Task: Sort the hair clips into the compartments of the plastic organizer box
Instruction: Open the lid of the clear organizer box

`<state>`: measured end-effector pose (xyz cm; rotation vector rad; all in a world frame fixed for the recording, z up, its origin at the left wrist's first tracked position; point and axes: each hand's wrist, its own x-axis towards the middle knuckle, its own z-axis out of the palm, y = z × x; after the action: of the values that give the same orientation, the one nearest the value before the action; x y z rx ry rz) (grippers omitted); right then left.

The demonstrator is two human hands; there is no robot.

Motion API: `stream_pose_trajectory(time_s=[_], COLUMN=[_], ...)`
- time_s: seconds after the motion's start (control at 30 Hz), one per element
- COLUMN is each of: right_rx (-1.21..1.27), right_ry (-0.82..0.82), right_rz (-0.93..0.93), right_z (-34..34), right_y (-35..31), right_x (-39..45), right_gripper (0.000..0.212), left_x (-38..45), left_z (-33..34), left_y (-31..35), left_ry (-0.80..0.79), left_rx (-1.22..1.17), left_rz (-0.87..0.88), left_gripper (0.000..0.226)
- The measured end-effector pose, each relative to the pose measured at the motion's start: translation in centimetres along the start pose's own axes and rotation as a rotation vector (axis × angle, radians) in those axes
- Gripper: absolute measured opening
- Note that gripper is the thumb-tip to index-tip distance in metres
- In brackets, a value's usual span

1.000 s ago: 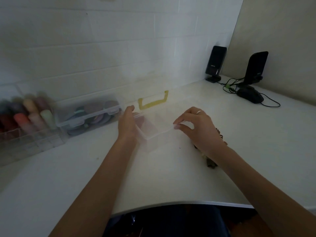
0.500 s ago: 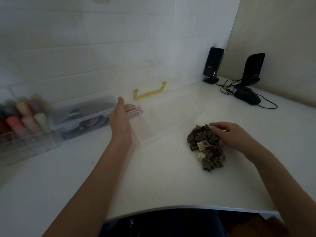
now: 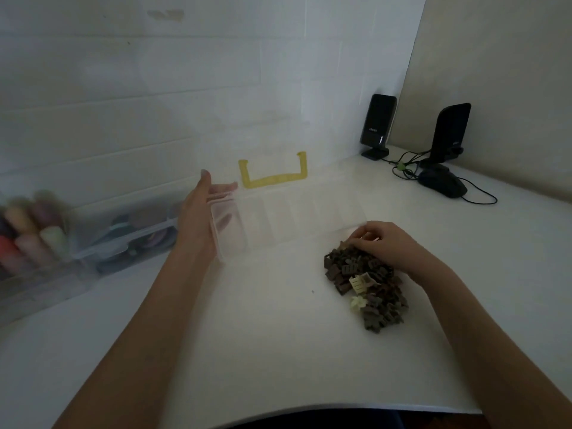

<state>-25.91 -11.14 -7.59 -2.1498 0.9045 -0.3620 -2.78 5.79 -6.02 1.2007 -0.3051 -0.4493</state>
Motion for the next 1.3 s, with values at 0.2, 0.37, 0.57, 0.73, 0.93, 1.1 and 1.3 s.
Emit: stream_pose_trajectory(time_s=[0.2, 0.37, 0.57, 0.73, 0.93, 1.1, 1.3], right_rx=[0.225, 0.282, 0.441, 0.315, -0.053, 0.332, 0.381], right_ry=[0.150, 0.173, 0.261, 0.419, 0.516, 0.315, 0.353], right_rz=[-0.180, -0.192, -0.242, -0.360, -0.403, -0.174, -0.197], right_z=[-0.7, -1.7, -2.2, -0.6, 0.3, 0.3, 0.9], right_y=[0.0, 0.5, 0.5, 0.0, 1.1, 1.1, 0.7], right_x=[-1.2, -1.7, -1.7, -1.4, 0.0, -0.1, -0.2], right_gripper=[0.005, 0.010, 0.030, 0.023, 0.014, 0.029, 0.022], left_x=[0.6, 1.0, 1.2, 1.0, 0.7, 0.9, 0.0], left_z=[-0.2, -0.4, -1.0, -0.6, -0.1, -0.4, -0.3], left_y=[-0.3, -0.4, -0.6, -0.8, -1.0, -1.0, -0.1], left_ry=[0.027, 0.033, 0.087, 0.057, 0.022, 0.009, -0.058], left_rx=[-0.153, -0.165, -0.068, -0.042, -0.083, -0.046, 0.150], left_rz=[0.042, 0.054, 0.212, 0.212, 0.213, 0.196, 0.008], left_gripper=[0.050, 0.045, 0.039, 0.037, 0.036, 0.035, 0.043])
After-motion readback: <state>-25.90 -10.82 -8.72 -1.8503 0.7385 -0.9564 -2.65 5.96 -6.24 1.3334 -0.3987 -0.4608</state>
